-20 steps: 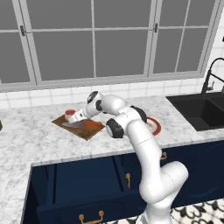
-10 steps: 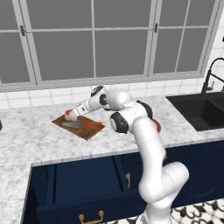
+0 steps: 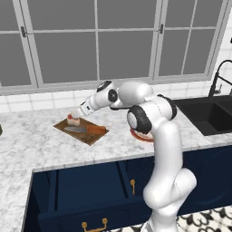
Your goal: Pick up the knife from the drawer and place it on the cutting board. Then place the meat from the plate to the cutting board.
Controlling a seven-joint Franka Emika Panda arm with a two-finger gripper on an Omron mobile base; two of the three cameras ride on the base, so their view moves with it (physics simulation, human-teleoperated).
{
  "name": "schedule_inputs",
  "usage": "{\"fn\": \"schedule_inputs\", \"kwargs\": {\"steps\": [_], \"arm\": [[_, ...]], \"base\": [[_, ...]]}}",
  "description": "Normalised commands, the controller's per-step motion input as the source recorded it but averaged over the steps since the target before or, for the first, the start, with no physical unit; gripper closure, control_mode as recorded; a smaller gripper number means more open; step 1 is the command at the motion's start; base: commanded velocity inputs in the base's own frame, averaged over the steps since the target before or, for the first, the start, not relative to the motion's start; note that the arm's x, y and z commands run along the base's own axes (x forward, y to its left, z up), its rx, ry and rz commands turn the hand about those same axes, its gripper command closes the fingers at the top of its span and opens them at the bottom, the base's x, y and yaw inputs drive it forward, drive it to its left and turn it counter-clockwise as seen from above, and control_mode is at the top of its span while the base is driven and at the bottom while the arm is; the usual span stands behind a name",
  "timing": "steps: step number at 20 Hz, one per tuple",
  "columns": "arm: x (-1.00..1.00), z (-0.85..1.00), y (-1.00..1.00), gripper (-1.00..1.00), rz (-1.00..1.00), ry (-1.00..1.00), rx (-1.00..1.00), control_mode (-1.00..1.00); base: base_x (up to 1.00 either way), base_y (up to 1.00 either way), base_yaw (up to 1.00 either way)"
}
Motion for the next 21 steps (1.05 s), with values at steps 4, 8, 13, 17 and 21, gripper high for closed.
{"fn": "schedule_inputs", "kwargs": {"steps": [4,8,13,17,21], "arm": [[-1.0,0.72,0.0,-1.0,0.0,-0.04,0.06,-1.0],[-1.0,0.67,-0.01,-1.0,0.0,0.0,0.05,-1.0],[-1.0,0.53,-0.12,-1.0,0.0,0.0,0.01,-1.0],[-1.0,0.6,-0.12,-1.0,0.0,-0.01,0.0,-1.0],[-1.0,0.71,-0.01,-1.0,0.0,-0.03,0.0,-1.0]], "base": [[0.0,0.0,0.0],[0.0,0.0,0.0],[0.0,0.0,0.0],[0.0,0.0,0.0],[0.0,0.0,0.0]]}}
